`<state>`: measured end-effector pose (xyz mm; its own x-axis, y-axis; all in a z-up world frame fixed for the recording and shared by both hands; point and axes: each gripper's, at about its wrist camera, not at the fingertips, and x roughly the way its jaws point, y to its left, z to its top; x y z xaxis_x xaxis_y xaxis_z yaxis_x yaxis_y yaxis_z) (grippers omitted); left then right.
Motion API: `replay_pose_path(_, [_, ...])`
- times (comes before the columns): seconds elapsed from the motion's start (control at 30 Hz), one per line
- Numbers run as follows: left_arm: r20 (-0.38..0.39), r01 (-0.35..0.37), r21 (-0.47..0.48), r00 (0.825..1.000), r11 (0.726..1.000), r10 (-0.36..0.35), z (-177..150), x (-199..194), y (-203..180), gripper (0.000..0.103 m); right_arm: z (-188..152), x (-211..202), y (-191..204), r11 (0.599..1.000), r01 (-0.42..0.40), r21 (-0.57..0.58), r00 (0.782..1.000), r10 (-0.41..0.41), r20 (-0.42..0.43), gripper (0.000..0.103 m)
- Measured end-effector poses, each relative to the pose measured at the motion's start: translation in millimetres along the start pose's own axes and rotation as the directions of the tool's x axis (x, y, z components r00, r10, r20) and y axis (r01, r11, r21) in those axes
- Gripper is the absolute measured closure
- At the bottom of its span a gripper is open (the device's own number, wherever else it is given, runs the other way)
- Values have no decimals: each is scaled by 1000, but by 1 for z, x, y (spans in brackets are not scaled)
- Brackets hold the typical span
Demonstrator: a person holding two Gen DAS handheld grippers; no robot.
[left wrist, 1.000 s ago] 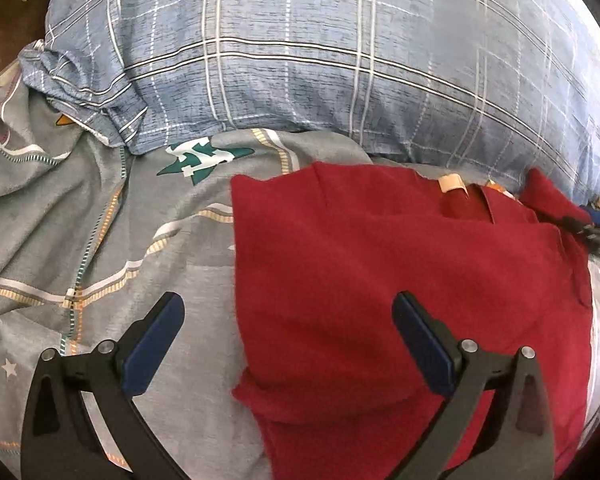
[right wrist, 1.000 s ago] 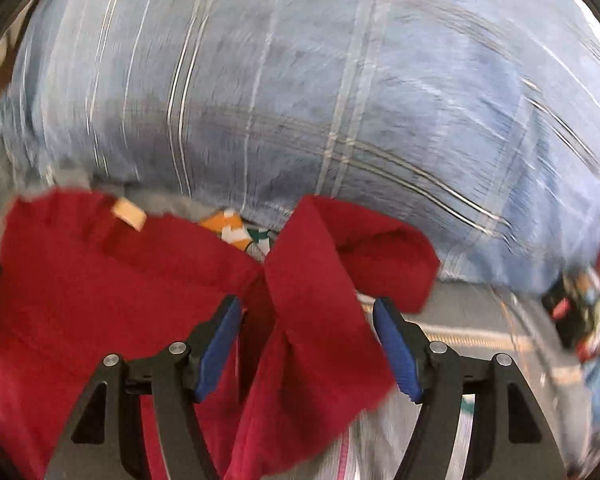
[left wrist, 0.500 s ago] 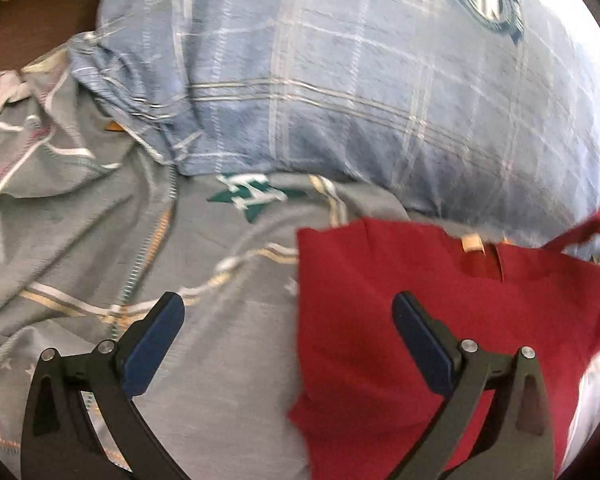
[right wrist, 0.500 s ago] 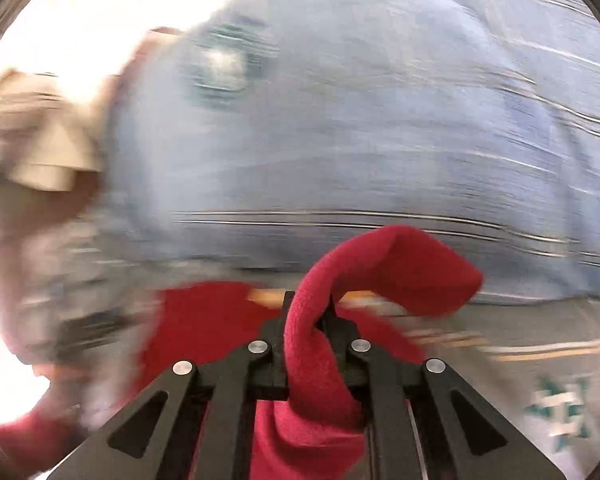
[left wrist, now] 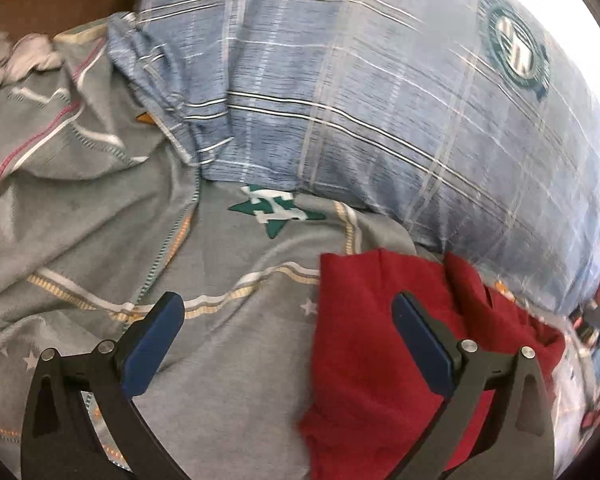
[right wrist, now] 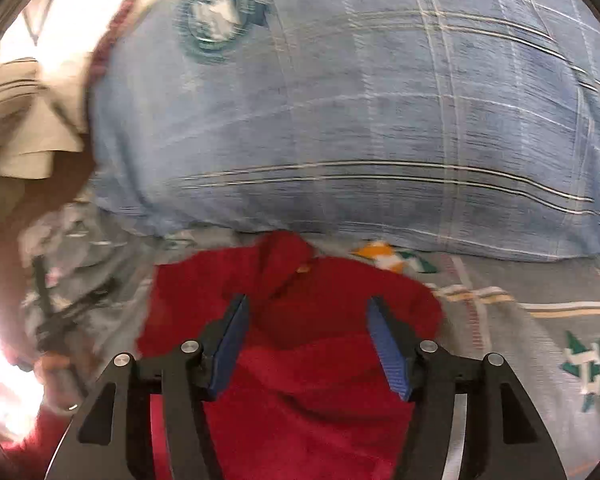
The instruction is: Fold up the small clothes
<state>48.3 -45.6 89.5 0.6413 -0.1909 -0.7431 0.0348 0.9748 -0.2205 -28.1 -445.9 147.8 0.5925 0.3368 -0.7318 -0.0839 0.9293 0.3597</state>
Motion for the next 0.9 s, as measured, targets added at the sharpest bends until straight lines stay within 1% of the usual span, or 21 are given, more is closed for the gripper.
replay_pose_path(0.03, [-3, -4, 16, 1000, 1000, 5, 0, 1, -3, 0, 1, 2, 9, 999, -31, -30, 1000, 31, 2, 40])
replay_pose_path(0.07, [-9, -12, 41, 1000, 999, 12, -1, 2, -7, 0, -2, 6, 25, 994, -69, -89, 997, 67, -24, 40])
replay_pose_path(0.17, [-14, -40, 108, 999, 993, 41, -4, 2, -16, 0, -16, 17, 57, 968, -106, -227, 990, 80, -119, 42])
replay_pose_path(0.23, [2, -45, 117, 999, 992, 45, -2, -1, -17, 0, -36, 21, 65, 959, -175, -225, 975, 137, -174, 42])
replay_pose_path(0.27, [8, -40, 109, 999, 993, 40, -2, -3, -16, 0, -47, 25, 63, 955, -224, -193, 961, 183, -208, 42])
replay_pose_path(0.3, [9, -30, 98, 1000, 995, 29, -1, -3, -16, 0, -55, 29, 62, 958, -231, -171, 955, 190, -227, 42])
replay_pose_path(0.33, [5, -24, 91, 1000, 996, 24, -1, -3, -15, 0, -61, 33, 58, 965, -206, -160, 957, 164, -240, 42])
replay_pose_path(0.37, [-4, -17, 87, 1000, 996, 17, -2, -1, -15, 0, -64, 47, 51, 978, -139, -154, 963, 97, -253, 42])
replay_pose_path(0.4, [-15, -13, 94, 1000, 995, 15, -3, 0, -17, 0, -62, 56, 44, 985, -95, -142, 966, 57, -253, 41])
replay_pose_path(0.43, [-20, -15, 104, 1000, 994, 17, -4, 1, -19, 0, -54, 64, 37, 992, -68, -108, 970, 40, -241, 42])
replay_pose_path(0.47, [-21, -23, 124, 999, 992, 26, -5, 2, -21, 0, -36, 70, 24, 996, -78, -30, 977, 71, -200, 43])
replay_pose_path(0.5, [-14, -36, 141, 999, 989, 39, -5, 1, -22, 0, -22, 67, 13, 994, -108, 31, 984, 111, -136, 45])
replay_pose_path(0.53, [-4, -47, 147, 999, 988, 48, -5, -1, -22, 0, -4, 57, -6, 981, -147, 126, 989, 148, 1, 44])
replay_pose_path(0.57, [2, -52, 144, 999, 988, 52, -5, -2, -21, 0, 7, 48, -26, 967, -138, 216, 987, 117, 110, 42])
replay_pose_path(0.6, [3, -48, 131, 999, 990, 48, -3, -2, -18, 0, 13, 44, -41, 952, -95, 290, 987, 52, 150, 40])
replay_pose_path(0.63, [-2, -39, 120, 999, 992, 40, -2, -2, -16, 0, 16, 45, -54, 937, -38, 347, 990, -10, 138, 40])
replay_pose_path(0.67, [-12, -23, 102, 1000, 995, 25, -1, -2, -14, 0, 17, 46, -62, 929, 14, 371, 995, -50, 89, 40])
replay_pose_path(0.73, [-19, -2, 78, 1000, 997, 4, 0, -2, -12, 0, 10, 42, -59, 943, 52, 329, 995, -76, 62, 40])
replay_pose_path(0.77, [-16, 2, 73, 1000, 997, -1, 0, -3, -12, 0, 2, 36, -48, 958, 76, 277, 993, -98, 67, 39])
replay_pose_path(0.83, [-16, 0, 78, 1000, 997, 2, 0, -3, -14, 0, -7, 31, -31, 980, 78, 184, 993, -92, 71, 38])
replay_pose_path(0.9, [-27, 4, 91, 1000, 996, -1, -2, -2, -17, 0, -14, 39, -6, 994, 96, 48, 994, -98, 42, 37])
